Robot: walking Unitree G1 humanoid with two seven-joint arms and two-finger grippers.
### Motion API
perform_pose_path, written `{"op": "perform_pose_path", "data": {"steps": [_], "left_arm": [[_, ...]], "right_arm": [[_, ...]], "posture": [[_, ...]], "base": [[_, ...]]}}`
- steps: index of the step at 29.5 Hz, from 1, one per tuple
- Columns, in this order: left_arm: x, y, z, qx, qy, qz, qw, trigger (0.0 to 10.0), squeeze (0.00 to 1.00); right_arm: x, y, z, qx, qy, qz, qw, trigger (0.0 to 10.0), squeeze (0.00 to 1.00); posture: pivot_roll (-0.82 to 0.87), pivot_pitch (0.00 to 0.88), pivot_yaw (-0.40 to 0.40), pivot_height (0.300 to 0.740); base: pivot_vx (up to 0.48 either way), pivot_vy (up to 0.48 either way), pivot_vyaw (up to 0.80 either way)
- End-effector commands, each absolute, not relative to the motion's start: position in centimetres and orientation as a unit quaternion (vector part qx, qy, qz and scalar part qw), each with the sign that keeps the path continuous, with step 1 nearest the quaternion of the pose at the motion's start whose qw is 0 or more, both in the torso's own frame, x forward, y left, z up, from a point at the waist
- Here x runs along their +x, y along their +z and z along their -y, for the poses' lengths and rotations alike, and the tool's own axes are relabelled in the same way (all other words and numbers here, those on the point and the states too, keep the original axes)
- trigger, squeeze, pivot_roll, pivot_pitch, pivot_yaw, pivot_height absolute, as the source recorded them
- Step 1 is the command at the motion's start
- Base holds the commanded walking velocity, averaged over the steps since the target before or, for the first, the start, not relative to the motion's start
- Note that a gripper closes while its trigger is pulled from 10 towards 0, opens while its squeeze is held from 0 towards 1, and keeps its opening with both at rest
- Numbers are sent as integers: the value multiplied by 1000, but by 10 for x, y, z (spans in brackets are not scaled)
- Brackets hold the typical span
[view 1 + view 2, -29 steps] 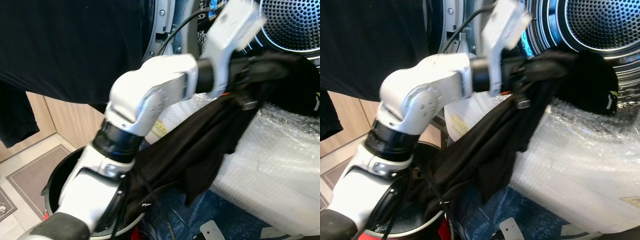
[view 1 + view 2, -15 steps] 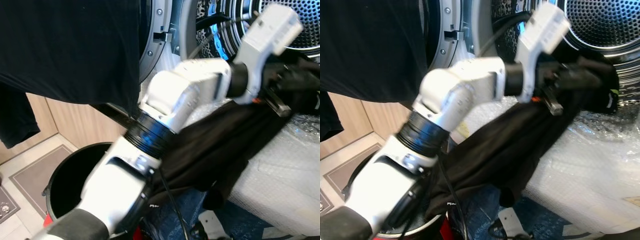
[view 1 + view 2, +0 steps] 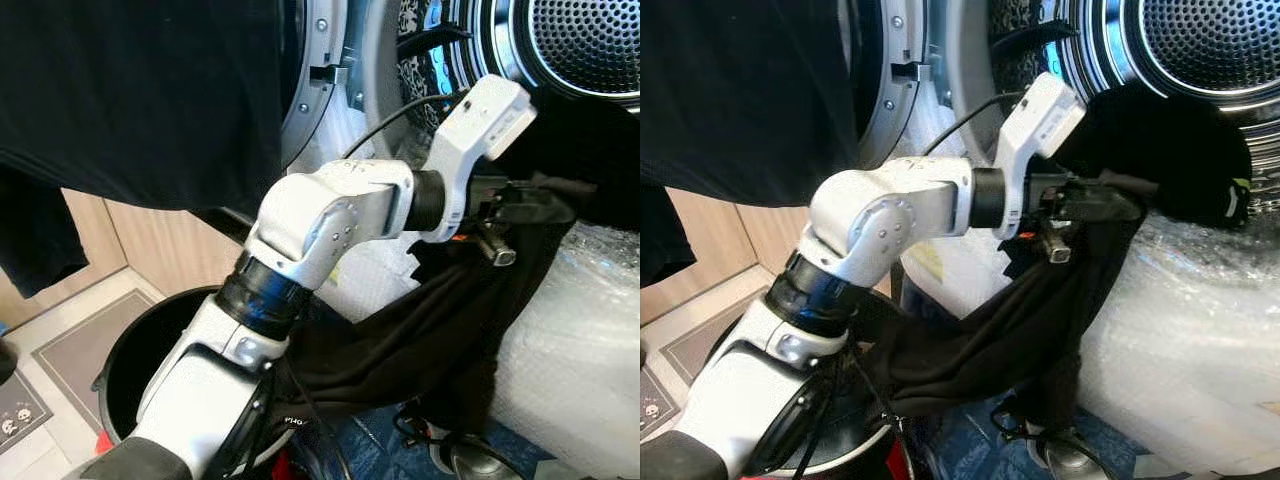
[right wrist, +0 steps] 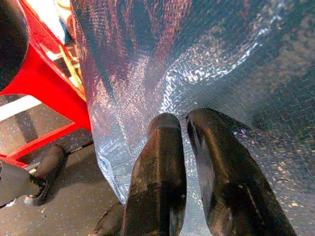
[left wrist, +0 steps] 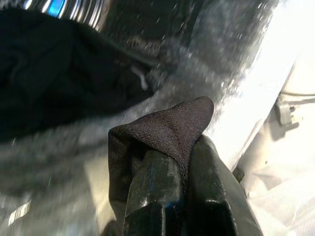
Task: Clothes washing
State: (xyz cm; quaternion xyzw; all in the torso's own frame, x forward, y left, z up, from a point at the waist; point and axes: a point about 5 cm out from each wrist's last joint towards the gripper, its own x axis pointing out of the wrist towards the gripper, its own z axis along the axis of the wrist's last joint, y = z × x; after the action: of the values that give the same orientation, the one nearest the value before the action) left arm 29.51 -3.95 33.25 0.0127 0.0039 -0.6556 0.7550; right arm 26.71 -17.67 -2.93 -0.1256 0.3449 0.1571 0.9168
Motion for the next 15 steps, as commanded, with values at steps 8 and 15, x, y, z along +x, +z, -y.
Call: {"op": "perform_pose_path", "data": {"steps": [8,15], "left_arm": [[290,301,8,81,-574,-30,814,0,0],[282,256,-25,105,-529,-47,841,0,0]], "right_arm": [[271,-28,148,-122,187,-339,914,10000,0],[268,-31,136,-108,193,-334,916,10000,0]], "posture": [[372,0,-37,740],[345,0,-22,740]], "base": [[0,0,0],[0,0,0]]}}
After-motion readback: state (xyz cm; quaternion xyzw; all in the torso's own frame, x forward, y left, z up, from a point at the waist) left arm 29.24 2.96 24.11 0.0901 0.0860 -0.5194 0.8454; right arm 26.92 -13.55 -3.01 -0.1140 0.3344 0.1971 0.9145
